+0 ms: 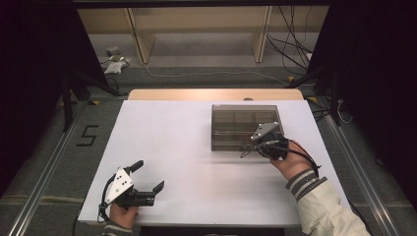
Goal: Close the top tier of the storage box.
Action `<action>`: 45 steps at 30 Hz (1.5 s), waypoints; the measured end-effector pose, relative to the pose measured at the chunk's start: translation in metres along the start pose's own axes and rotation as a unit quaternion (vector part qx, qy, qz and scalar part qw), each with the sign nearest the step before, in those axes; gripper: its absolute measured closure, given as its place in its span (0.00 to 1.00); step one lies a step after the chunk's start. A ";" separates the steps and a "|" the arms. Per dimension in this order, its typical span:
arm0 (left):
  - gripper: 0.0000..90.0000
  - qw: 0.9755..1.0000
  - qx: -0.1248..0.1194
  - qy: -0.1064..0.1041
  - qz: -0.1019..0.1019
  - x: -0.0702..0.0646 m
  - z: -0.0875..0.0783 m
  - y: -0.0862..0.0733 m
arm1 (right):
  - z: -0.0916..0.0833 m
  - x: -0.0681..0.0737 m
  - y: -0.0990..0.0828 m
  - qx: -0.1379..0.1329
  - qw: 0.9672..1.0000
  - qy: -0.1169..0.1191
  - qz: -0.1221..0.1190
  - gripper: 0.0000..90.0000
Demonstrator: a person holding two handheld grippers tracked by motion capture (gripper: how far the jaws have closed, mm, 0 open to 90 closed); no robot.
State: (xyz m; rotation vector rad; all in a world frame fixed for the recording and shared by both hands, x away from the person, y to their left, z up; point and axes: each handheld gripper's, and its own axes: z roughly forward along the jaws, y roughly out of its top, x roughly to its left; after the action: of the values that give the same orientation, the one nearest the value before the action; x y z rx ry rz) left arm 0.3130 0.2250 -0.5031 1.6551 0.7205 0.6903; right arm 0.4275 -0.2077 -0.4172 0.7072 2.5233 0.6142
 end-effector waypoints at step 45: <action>0.01 1.000 0.000 -0.001 0.000 0.000 0.000 0.000 | -0.014 0.008 0.004 -0.057 0.998 0.021 0.025 0.69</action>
State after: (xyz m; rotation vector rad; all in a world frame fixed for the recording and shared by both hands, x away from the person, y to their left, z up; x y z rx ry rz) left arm 0.3131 0.2250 -0.5031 1.6558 0.7190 0.6897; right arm 0.4157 -0.2044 -0.4062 0.7254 2.4918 0.7915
